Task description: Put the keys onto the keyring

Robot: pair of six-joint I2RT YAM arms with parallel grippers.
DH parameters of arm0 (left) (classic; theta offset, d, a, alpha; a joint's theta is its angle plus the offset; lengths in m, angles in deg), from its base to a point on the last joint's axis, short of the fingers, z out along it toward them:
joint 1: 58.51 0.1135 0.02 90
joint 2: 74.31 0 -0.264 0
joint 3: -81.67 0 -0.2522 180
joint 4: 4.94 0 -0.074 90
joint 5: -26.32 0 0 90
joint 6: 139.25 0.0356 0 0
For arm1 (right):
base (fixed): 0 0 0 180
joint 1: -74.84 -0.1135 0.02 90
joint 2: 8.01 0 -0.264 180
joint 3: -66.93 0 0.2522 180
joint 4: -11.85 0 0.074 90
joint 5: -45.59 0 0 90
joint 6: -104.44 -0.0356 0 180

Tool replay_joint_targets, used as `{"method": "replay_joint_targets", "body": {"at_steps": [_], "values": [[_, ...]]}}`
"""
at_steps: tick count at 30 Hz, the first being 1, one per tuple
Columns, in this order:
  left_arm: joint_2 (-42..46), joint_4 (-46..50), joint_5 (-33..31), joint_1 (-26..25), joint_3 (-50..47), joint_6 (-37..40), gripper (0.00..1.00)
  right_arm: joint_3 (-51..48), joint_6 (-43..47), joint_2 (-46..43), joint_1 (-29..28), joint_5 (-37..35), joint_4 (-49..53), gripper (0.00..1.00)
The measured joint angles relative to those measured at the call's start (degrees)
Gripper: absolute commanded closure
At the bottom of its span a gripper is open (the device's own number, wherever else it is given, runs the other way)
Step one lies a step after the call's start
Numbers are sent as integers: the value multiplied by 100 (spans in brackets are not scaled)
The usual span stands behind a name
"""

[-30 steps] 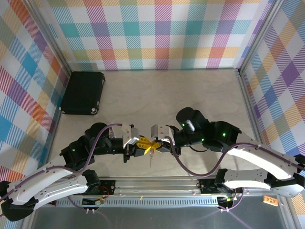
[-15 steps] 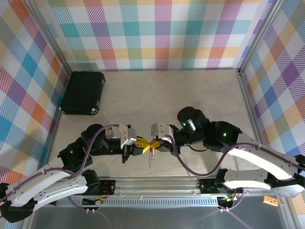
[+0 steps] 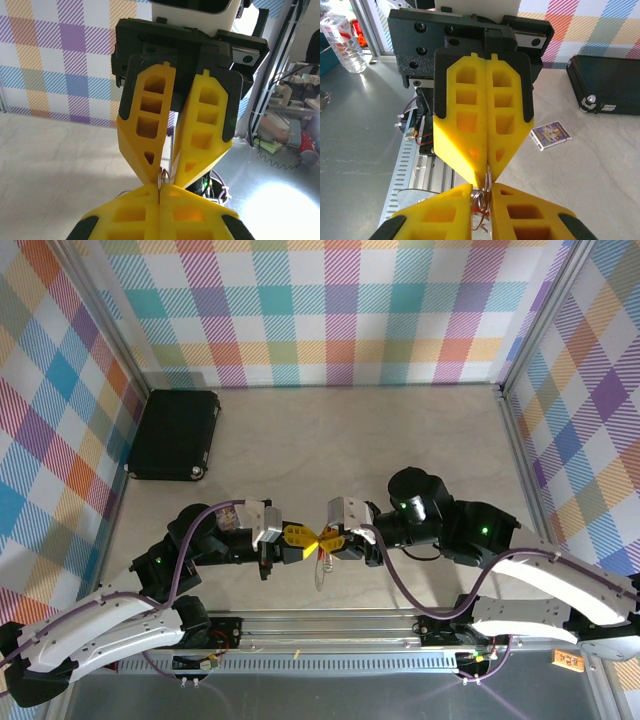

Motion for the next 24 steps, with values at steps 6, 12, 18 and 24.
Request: {"method": "replay_joint_targets", "body": {"at_steps": [6,12,18,24], "values": [[-7,-411,31,0,-28,-140,100,-87,-76,-149,0,-4,-157,82],[24,-507,94,0,-55,-184,100,-87,-96,-175,0,-28,-212,86],[44,-612,131,0,-94,-289,100,-87,-122,-177,0,-20,-249,96],[42,-684,122,0,-138,-284,100,-109,-162,-219,0,-44,-243,100]]}}
